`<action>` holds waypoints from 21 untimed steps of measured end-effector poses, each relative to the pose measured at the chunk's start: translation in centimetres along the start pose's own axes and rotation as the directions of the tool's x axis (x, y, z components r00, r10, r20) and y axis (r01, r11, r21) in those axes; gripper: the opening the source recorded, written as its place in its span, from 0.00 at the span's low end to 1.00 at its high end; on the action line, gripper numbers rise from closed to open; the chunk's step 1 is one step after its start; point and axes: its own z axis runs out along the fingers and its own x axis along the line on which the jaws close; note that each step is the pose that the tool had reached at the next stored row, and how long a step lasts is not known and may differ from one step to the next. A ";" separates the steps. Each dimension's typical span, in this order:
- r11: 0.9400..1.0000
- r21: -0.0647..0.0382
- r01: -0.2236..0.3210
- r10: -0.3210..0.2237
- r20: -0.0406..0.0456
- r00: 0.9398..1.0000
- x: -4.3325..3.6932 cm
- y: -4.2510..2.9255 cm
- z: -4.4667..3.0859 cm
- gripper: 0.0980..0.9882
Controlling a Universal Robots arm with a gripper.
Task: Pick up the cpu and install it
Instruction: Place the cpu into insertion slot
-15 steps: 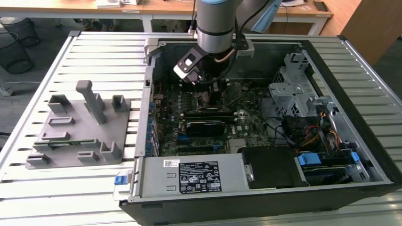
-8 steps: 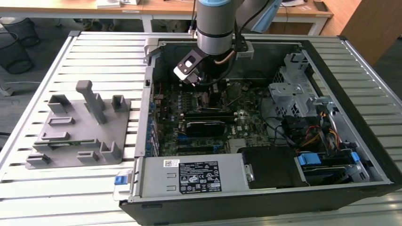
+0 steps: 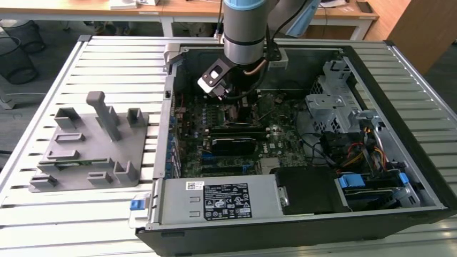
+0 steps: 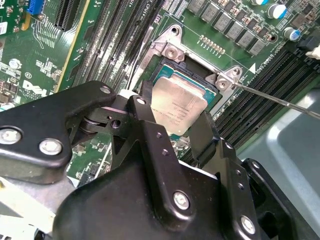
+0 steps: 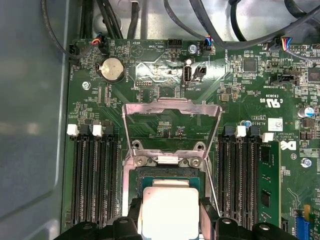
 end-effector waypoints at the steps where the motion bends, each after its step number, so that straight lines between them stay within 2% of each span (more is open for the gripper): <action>1: 1.000 0.000 0.000 0.000 0.000 1.000 0.00 0.01 0.05 0.49; 21: 1.000 0.000 -0.004 0.004 0.000 1.000 0.08 0.04 0.69 0.49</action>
